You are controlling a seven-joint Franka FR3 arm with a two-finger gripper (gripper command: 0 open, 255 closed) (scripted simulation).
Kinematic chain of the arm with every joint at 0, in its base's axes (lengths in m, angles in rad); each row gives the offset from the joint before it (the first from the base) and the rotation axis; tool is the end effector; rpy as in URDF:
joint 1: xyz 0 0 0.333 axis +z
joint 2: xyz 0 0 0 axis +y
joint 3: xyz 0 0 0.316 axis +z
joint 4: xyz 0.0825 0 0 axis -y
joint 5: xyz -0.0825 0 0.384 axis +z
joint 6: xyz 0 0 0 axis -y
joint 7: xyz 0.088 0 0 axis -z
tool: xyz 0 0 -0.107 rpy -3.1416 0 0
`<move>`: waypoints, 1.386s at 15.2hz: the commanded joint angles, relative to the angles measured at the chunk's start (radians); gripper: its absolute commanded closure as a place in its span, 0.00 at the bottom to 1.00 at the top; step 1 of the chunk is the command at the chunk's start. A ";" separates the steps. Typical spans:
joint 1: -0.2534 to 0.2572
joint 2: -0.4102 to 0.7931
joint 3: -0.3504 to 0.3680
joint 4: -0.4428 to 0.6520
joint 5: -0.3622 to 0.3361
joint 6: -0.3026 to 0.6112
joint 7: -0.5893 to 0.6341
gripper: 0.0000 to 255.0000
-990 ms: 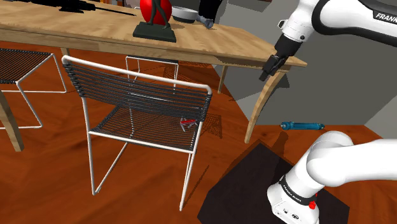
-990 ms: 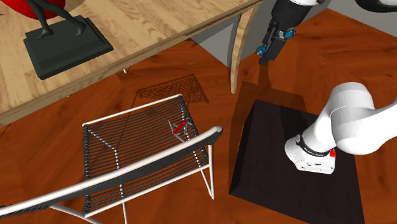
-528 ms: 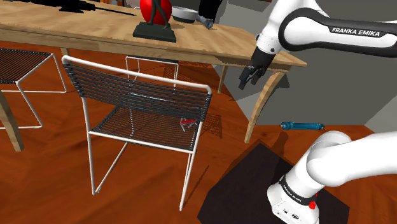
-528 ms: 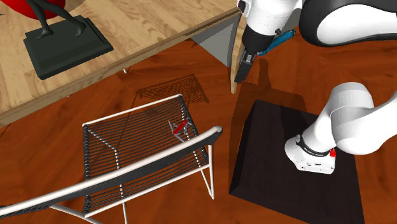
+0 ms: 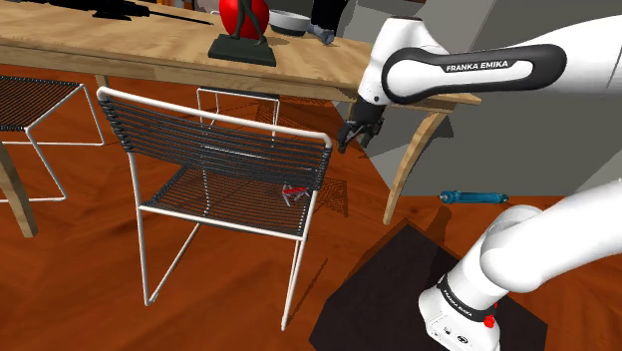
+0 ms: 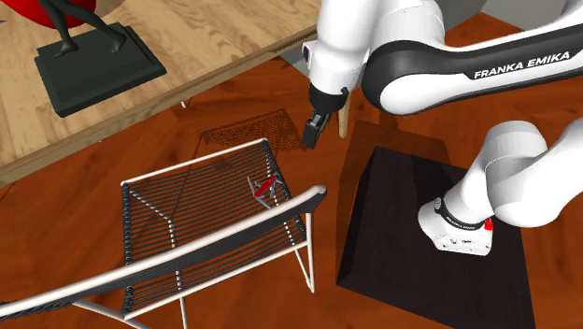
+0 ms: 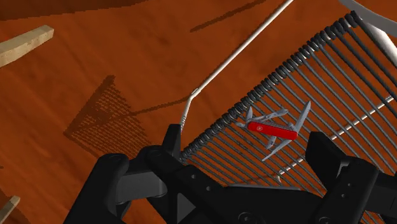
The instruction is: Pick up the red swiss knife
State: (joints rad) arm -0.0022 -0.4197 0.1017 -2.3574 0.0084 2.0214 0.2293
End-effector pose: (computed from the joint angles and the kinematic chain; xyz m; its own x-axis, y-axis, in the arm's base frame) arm 0.4291 0.0462 0.4942 0.9865 -0.1386 0.0872 -0.1404 -0.9900 0.0141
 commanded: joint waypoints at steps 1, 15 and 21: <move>-0.001 0.072 0.019 0.013 0.002 0.051 0.045 0.00; 0.020 0.620 0.080 0.297 -0.062 0.248 0.340 0.00; 0.044 0.795 0.068 0.417 -0.084 0.285 0.410 0.00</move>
State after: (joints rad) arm 0.0399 0.3565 0.1717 -1.9522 -0.0730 2.3006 0.6354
